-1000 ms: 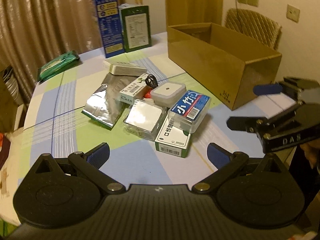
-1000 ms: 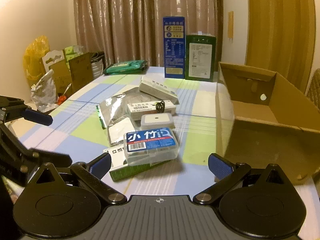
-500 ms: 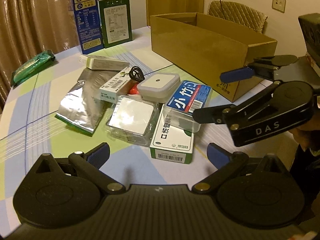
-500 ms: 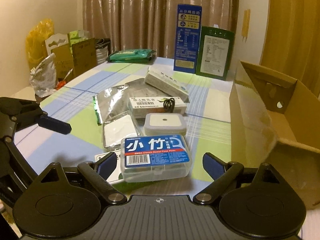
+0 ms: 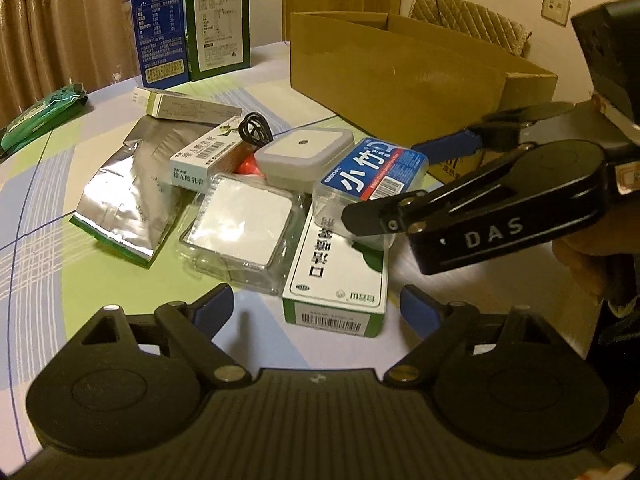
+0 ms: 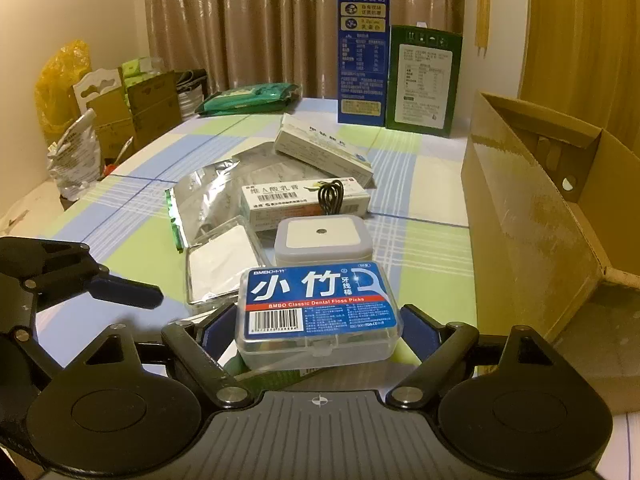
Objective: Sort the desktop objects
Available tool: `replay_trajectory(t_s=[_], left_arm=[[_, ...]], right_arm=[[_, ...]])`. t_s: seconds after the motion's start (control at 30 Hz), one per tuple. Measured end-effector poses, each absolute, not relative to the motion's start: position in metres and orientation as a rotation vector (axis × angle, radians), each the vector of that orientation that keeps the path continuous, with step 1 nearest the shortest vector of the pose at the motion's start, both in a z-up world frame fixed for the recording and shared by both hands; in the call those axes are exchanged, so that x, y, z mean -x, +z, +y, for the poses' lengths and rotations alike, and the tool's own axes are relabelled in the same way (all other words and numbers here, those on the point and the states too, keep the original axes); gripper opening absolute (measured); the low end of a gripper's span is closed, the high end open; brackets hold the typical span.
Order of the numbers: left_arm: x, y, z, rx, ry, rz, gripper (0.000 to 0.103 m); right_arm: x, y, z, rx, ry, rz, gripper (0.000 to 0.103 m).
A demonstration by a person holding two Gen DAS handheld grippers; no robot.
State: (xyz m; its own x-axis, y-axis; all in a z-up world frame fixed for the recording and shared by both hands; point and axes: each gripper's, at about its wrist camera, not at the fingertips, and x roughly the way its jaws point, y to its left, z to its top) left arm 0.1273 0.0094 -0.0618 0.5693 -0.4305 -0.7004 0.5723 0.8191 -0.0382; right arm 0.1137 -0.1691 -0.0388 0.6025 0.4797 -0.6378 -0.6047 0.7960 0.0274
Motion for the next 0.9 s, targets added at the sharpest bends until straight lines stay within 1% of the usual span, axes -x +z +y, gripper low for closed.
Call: replay_trajectory(t_s=[0.2, 0.27, 0.3, 0.33, 0.4, 0.43, 0.47, 0.67, 0.9], left_arm=[[-0.128, -0.066, 0.003, -0.198, -0.61, 0.767, 0.087], [-0.128, -0.067, 0.0, -0.197, -0.615, 0.772, 0.077], [-0.129, -0.067, -0.002, -0.2, -0.613, 0.773, 0.074], [-0.129, -0.068, -0.004, -0.201, -0.611, 0.774, 0.069], [-0.131, -0.069, -0.008, -0.2, -0.596, 0.776, 0.067], [-0.132, -0.069, -0.009, -0.2, -0.591, 0.775, 0.064], [-0.132, -0.069, -0.01, -0.199, -0.582, 0.772, 0.057], [-0.123, -0.063, -0.008, -0.187, -0.527, 0.777, 0.054], [-0.094, -0.052, -0.009, -0.174, -0.462, 0.814, 0.052]], right_arm=[[-0.106, -0.033, -0.177, 0.171, 0.595, 0.666, 0.083], [-0.103, -0.03, -0.181, 0.165, 0.587, 0.664, 0.083], [-0.101, -0.03, -0.182, 0.162, 0.583, 0.666, 0.083], [-0.101, -0.03, -0.184, 0.158, 0.578, 0.67, 0.083], [-0.102, -0.03, -0.186, 0.145, 0.564, 0.681, 0.083], [-0.102, -0.03, -0.187, 0.142, 0.556, 0.685, 0.083], [-0.102, -0.03, -0.188, 0.144, 0.547, 0.688, 0.083], [-0.091, -0.025, -0.197, 0.156, 0.505, 0.697, 0.083], [-0.056, -0.032, -0.22, 0.183, 0.453, 0.761, 0.083]])
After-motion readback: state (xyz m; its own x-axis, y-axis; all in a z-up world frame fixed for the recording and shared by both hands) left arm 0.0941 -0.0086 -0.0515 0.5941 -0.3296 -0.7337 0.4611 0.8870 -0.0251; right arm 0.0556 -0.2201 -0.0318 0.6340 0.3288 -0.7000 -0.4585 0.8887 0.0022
